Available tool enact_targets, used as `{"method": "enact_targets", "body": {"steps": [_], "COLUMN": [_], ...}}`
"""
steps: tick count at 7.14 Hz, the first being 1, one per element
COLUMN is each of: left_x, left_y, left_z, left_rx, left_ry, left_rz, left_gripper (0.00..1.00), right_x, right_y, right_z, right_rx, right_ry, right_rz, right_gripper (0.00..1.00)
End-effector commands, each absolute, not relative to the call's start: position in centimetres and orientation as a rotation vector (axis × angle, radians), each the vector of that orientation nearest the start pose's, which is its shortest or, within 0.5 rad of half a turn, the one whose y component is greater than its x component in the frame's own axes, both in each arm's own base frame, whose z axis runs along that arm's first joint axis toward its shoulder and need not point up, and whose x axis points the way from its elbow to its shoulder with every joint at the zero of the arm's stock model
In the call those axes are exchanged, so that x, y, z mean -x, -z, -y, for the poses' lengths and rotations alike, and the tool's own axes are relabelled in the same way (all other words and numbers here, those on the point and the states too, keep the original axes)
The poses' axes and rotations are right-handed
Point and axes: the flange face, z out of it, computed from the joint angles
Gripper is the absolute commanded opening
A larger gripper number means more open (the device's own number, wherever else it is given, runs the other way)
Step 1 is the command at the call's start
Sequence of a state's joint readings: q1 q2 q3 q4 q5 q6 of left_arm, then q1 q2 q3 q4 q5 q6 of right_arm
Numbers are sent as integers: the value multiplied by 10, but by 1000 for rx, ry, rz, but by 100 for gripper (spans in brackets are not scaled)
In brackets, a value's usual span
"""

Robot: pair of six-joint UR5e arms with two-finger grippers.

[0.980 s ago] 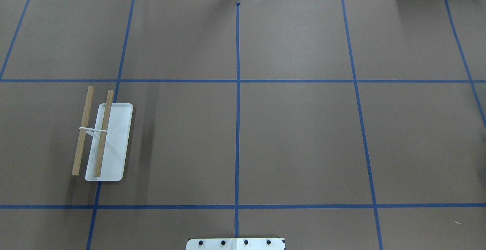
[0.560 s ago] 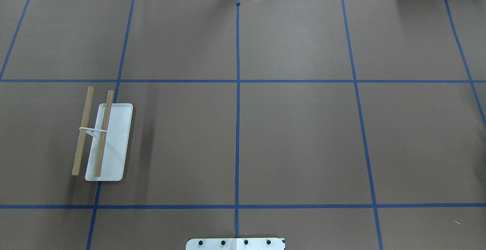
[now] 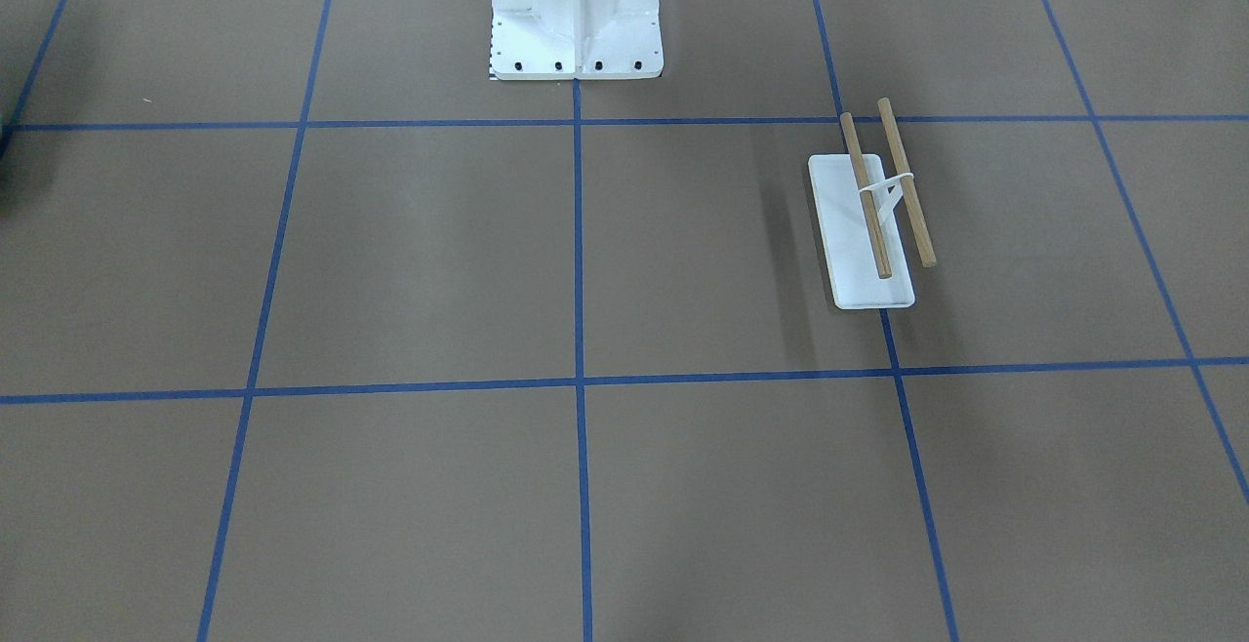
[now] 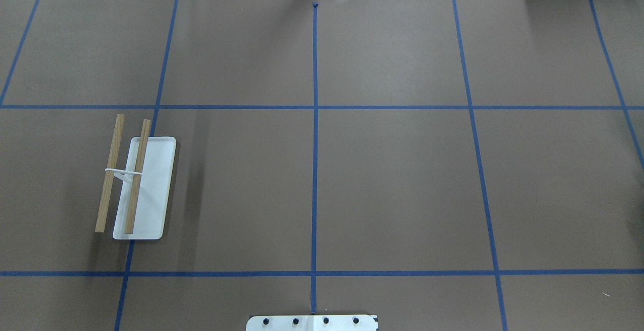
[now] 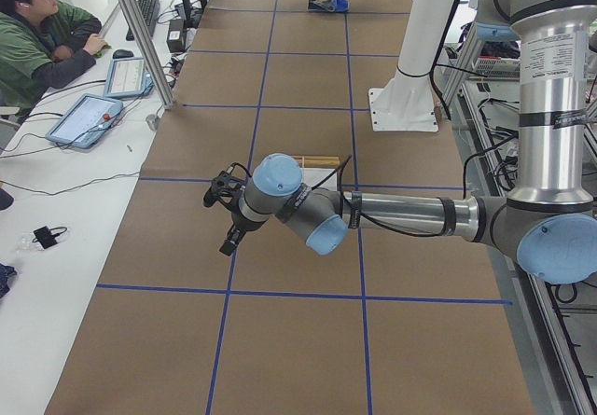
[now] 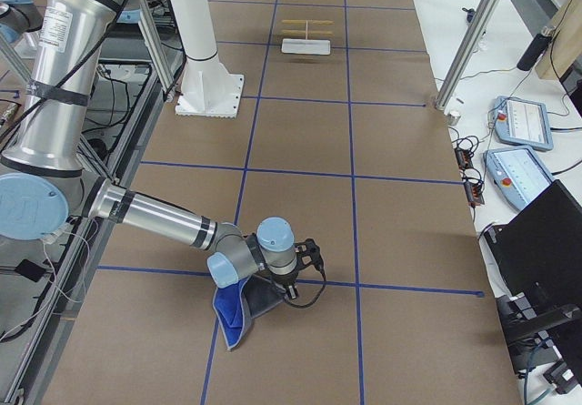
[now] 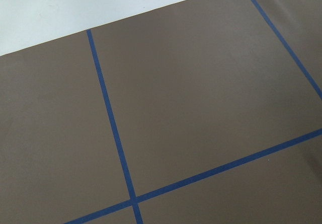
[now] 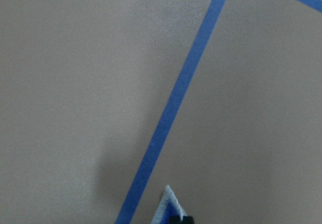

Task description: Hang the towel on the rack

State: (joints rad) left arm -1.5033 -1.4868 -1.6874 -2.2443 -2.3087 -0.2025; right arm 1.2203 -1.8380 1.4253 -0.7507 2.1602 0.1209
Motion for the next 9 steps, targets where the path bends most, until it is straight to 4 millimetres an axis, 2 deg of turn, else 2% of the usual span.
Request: {"method": "enact_targets", "body": {"steps": [1,3,5,6,7,9], "left_x": [34,33,33,33,32,30], "left_y": [-565,-564,-563,-562,-559,-548], "left_z": [483,482,483,483,483,490], "left_rx": [-570,-569,-569,-564,-555,-543], "left_ry": [-135,-136,-137,-123,-93,-57], "left_rz": [-789,-795,-797,-801,-814,-849], "left_gripper": [99,99,99,99,99,99], "right_x": [55,49,20,9,4,15], "right_y": [-762,-742,-695,-664,-620,-506], "right_z": [377,387,425,437,455,492], "right_rx": [-257,-288,-380,-431,-434,-405], "right_ry": [344,331,284,284,247,152], "right_rz": [673,729,869,933,979,1014], "right_gripper": [0,0,0,0,0,0]}}
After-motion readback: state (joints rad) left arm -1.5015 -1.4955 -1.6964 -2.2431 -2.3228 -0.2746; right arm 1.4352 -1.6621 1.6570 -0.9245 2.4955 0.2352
